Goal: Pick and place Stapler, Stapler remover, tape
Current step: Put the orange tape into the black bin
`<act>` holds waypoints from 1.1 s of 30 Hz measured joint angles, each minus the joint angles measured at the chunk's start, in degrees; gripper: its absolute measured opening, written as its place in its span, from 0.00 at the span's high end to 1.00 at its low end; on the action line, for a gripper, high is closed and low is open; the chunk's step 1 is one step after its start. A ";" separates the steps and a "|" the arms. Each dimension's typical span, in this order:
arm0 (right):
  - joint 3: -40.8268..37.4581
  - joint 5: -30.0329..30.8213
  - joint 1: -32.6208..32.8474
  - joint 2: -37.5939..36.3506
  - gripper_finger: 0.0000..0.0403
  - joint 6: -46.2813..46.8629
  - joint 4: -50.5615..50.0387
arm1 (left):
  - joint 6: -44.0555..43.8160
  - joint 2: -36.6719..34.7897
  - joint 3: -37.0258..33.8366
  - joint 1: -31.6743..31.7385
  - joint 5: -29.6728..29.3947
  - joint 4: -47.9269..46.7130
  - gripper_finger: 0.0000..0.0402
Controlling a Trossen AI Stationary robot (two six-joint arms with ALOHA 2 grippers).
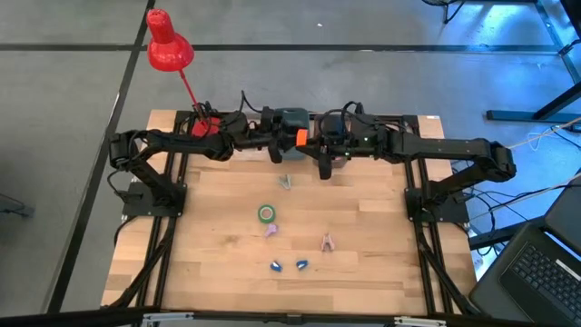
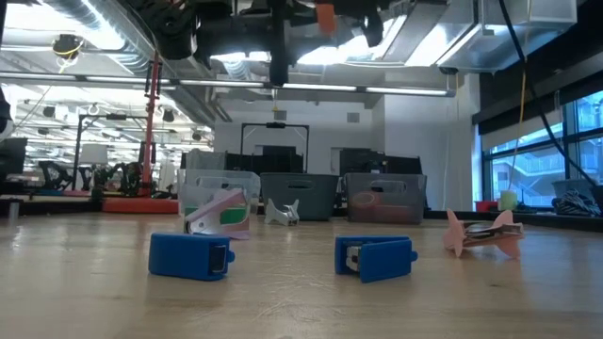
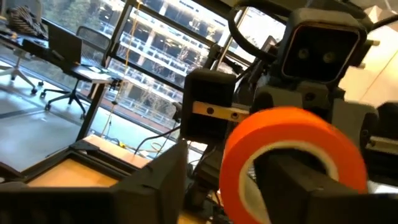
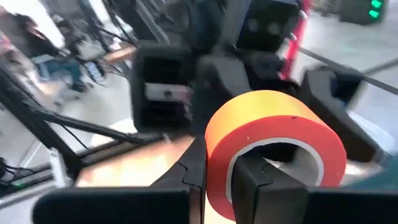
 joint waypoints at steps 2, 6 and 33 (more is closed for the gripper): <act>-0.01 2.65 -0.06 -1.19 0.91 -0.06 -3.31 | 0.76 -0.06 0.00 0.30 0.06 -0.96 0.49; 0.04 7.50 -1.04 -5.57 0.91 -0.01 -15.46 | 0.16 -1.41 -0.02 1.81 0.38 -2.89 0.39; 7.43 -13.62 -31.18 18.68 0.91 -16.18 -40.84 | -0.66 -1.66 -0.02 -2.85 -6.02 -3.65 0.38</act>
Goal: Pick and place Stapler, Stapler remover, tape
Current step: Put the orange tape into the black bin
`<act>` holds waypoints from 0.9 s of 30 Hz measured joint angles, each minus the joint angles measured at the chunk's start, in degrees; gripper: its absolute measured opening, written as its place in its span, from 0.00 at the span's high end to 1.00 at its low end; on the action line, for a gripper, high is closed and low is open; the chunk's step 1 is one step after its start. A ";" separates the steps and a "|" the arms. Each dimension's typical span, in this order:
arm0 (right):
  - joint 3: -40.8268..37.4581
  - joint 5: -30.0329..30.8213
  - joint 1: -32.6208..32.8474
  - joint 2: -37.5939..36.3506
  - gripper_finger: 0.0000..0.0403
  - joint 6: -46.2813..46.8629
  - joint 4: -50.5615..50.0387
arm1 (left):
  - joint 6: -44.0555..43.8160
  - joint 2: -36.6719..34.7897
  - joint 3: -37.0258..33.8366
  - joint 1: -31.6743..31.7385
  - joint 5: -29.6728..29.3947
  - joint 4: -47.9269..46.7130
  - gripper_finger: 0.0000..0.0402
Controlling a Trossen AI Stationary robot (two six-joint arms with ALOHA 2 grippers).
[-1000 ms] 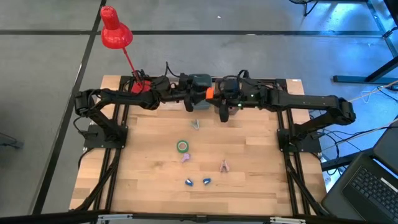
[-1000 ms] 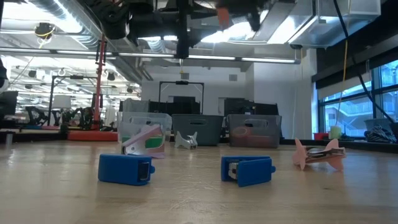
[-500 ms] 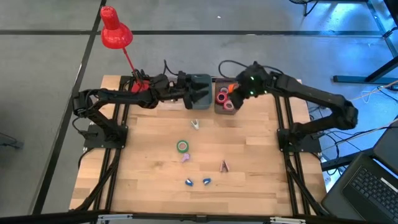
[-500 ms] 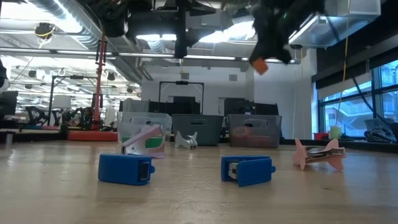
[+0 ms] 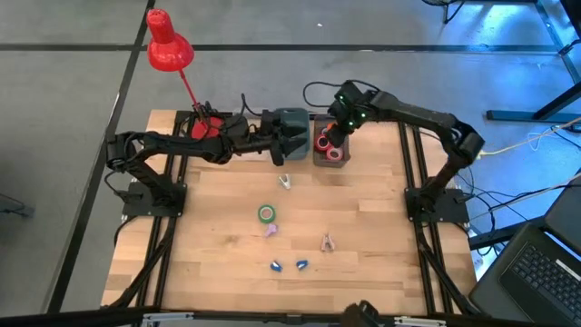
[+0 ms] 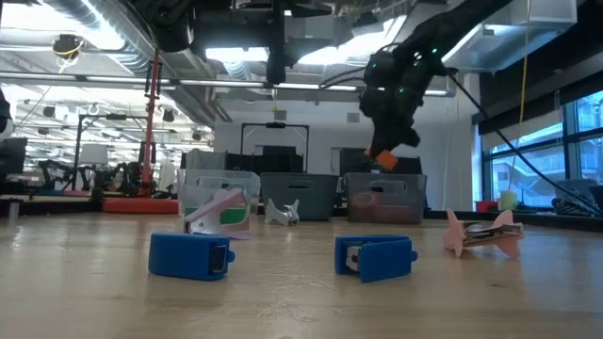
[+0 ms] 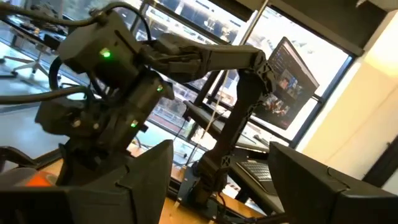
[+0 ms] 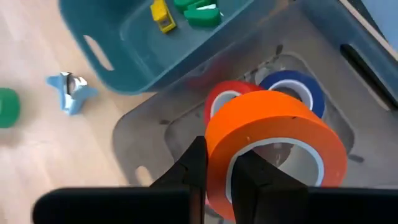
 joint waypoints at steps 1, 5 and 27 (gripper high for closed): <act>0.53 0.02 -0.21 0.97 0.91 -0.59 0.03 | -0.01 0.00 0.00 -0.10 -0.11 0.02 0.38; 0.32 0.24 -1.29 3.91 0.91 -2.15 -1.25 | -1.95 0.00 0.00 -0.14 -0.04 0.01 0.38; 0.16 1.65 -2.73 10.45 0.57 -4.99 -1.16 | -0.66 0.02 0.00 -1.17 0.09 0.00 0.38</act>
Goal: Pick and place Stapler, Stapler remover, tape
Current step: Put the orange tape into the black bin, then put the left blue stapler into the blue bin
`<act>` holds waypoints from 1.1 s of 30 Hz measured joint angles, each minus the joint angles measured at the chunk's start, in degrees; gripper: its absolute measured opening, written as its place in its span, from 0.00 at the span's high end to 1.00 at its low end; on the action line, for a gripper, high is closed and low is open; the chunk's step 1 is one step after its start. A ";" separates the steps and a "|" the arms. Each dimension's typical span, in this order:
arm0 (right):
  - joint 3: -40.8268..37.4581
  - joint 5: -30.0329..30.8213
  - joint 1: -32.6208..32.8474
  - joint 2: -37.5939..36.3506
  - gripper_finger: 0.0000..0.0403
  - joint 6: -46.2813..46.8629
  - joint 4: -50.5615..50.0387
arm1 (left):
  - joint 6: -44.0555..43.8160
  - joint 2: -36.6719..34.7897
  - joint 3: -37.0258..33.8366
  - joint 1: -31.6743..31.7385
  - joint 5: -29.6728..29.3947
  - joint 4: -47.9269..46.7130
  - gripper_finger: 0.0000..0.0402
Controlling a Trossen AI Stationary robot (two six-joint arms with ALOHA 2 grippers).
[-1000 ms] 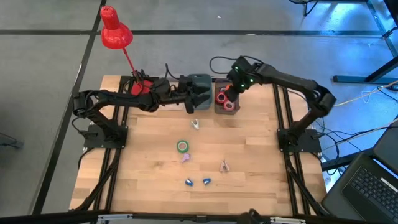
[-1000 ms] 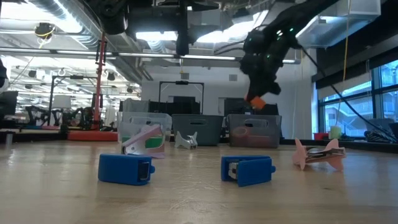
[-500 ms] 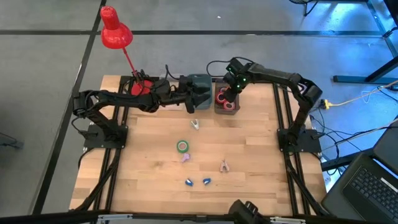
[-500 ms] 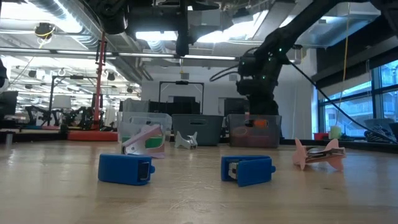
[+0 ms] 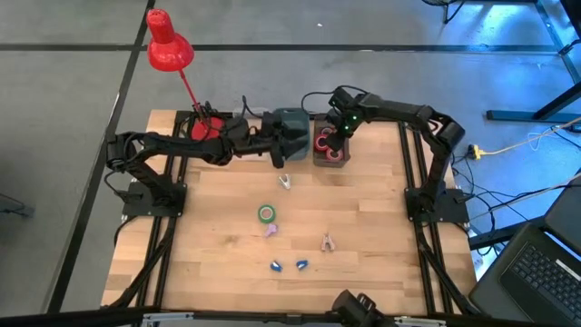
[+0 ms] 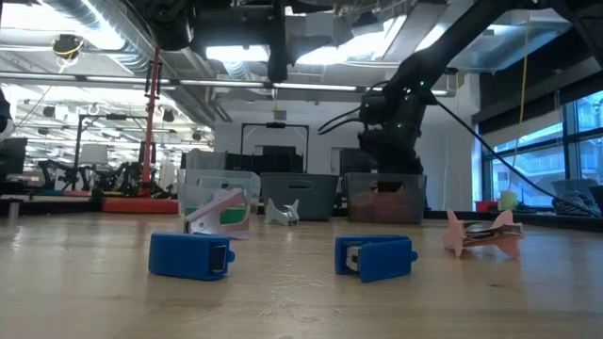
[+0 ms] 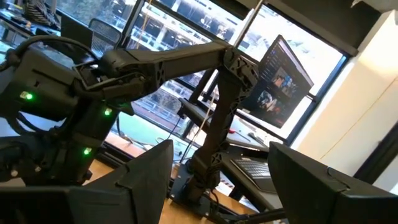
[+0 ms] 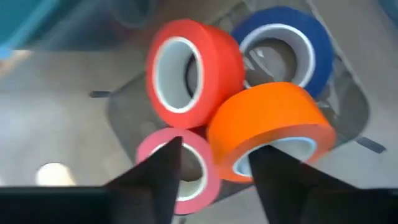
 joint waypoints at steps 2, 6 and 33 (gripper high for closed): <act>0.00 -1.89 0.00 -0.56 0.48 0.21 0.11 | 0.46 0.00 0.00 -0.19 0.00 0.00 0.38; 0.00 -2.48 0.00 -3.00 0.36 1.36 0.10 | 0.77 0.00 0.00 -0.22 0.00 -0.01 0.38; 0.04 20.35 23.04 -38.42 0.32 18.03 -11.86 | -3.32 0.02 0.00 -16.37 11.92 -33.20 0.38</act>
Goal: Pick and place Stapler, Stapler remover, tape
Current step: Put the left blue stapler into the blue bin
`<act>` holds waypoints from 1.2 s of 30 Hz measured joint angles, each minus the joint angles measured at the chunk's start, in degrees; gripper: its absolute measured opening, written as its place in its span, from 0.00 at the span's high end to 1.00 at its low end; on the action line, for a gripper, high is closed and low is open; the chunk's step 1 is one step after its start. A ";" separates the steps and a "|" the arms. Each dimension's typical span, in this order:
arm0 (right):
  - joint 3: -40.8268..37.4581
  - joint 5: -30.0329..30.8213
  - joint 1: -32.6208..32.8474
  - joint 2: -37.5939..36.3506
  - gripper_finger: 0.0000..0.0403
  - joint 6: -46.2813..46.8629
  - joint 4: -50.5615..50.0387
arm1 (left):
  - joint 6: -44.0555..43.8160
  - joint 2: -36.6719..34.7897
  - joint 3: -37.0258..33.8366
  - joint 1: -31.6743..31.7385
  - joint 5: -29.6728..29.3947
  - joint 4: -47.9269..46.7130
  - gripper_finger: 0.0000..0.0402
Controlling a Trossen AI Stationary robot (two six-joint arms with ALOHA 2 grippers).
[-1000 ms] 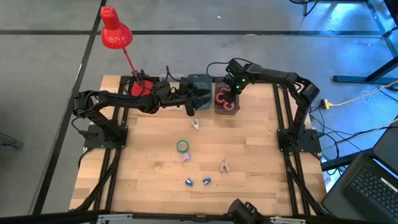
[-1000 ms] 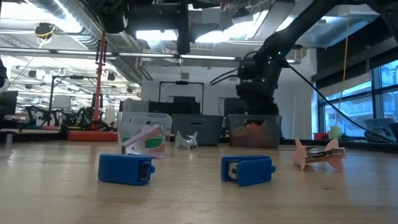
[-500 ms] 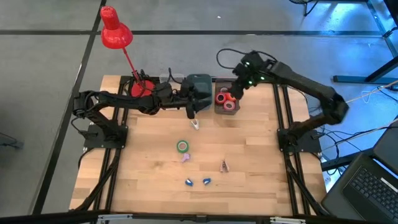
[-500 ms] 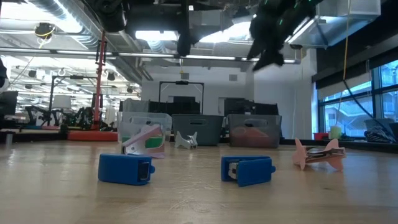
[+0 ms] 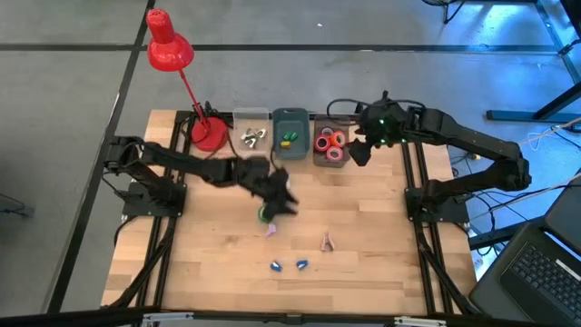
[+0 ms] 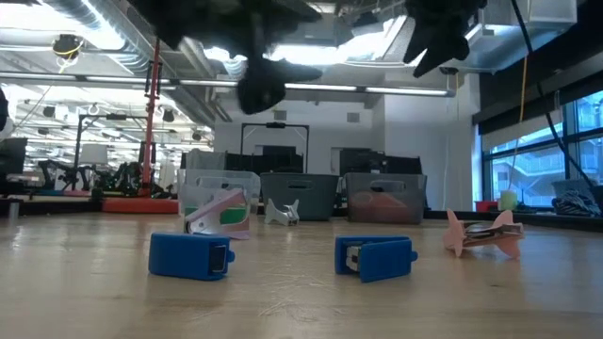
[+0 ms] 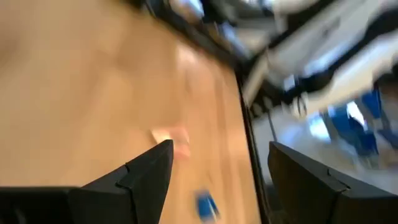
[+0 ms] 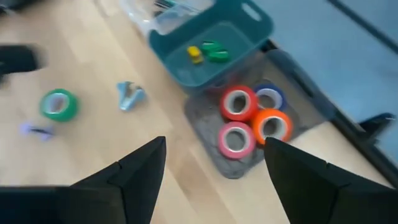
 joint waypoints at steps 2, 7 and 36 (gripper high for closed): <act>0.00 2.53 0.16 0.34 0.32 0.00 -0.21 | -1.20 0.00 -0.02 -3.86 -0.90 -2.40 0.38; -0.02 3.18 0.11 0.79 0.32 -0.32 -0.11 | -4.11 0.00 -0.02 -13.53 -3.29 -2.90 0.38; -0.02 0.08 -0.09 0.37 0.32 -6.23 -0.68 | 43.25 24.91 21.16 -26.52 -19.29 -34.39 0.38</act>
